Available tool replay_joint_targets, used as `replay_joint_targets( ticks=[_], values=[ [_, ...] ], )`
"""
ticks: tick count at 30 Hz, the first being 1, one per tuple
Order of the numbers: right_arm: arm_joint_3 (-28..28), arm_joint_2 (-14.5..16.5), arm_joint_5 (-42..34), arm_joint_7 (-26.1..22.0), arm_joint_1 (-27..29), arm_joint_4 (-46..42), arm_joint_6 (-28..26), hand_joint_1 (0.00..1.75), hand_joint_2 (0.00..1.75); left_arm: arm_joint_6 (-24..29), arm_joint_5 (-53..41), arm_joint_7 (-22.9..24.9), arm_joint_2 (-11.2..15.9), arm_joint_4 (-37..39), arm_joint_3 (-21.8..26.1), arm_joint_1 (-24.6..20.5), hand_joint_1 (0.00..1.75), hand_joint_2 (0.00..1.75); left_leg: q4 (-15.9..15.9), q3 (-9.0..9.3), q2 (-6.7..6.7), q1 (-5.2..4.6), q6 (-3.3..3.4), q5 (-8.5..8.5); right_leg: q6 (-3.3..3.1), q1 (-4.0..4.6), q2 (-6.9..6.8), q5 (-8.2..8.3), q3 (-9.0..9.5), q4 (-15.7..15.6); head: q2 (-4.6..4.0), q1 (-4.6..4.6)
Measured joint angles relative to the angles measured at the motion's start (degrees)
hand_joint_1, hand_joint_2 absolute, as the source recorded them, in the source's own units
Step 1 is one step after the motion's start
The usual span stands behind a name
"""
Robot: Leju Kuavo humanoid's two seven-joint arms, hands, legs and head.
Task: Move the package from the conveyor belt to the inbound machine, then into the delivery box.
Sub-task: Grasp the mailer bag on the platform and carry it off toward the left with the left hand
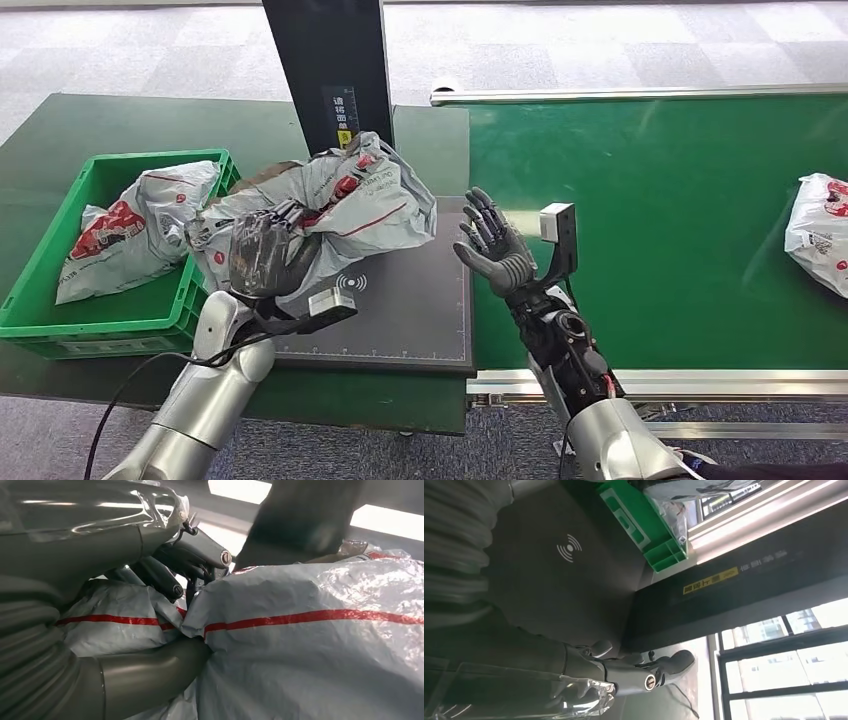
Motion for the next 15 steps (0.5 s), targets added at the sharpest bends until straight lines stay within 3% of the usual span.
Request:
replay_joint_targets(
  ticks=[5,10,15],
  values=[
    [0.22,0.19,-0.33,-0.08,-0.34,0.54,0.78,0.0,1.75,0.13,-3.21,-2.82,-1.95,-6.2,4.81,1.77,1.75,1.75,0.0,0.0,0.0,0.0,0.01,-0.01,0.0,0.0,0.0,-0.01,0.0,0.0,0.0,0.0],
    [1.59,0.17,2.3,-0.36,-0.7,0.75,-3.62,0.0,1.75,0.14,-5.89,-13.26,-6.45,-12.84,12.12,3.8,1.75,1.75,0.0,-0.01,0.04,0.0,0.01,0.0,0.0,0.0,0.01,0.0,0.01,0.0,-0.01,0.02],
    [4.06,-0.1,5.69,-1.31,-0.72,0.77,-6.87,0.0,1.75,0.27,-14.45,-14.42,-9.63,-24.94,19.33,4.81,1.75,1.75,0.0,-0.01,0.05,0.0,0.01,-0.01,0.0,0.0,0.02,0.0,-0.02,0.0,0.0,0.01]
  ],
)
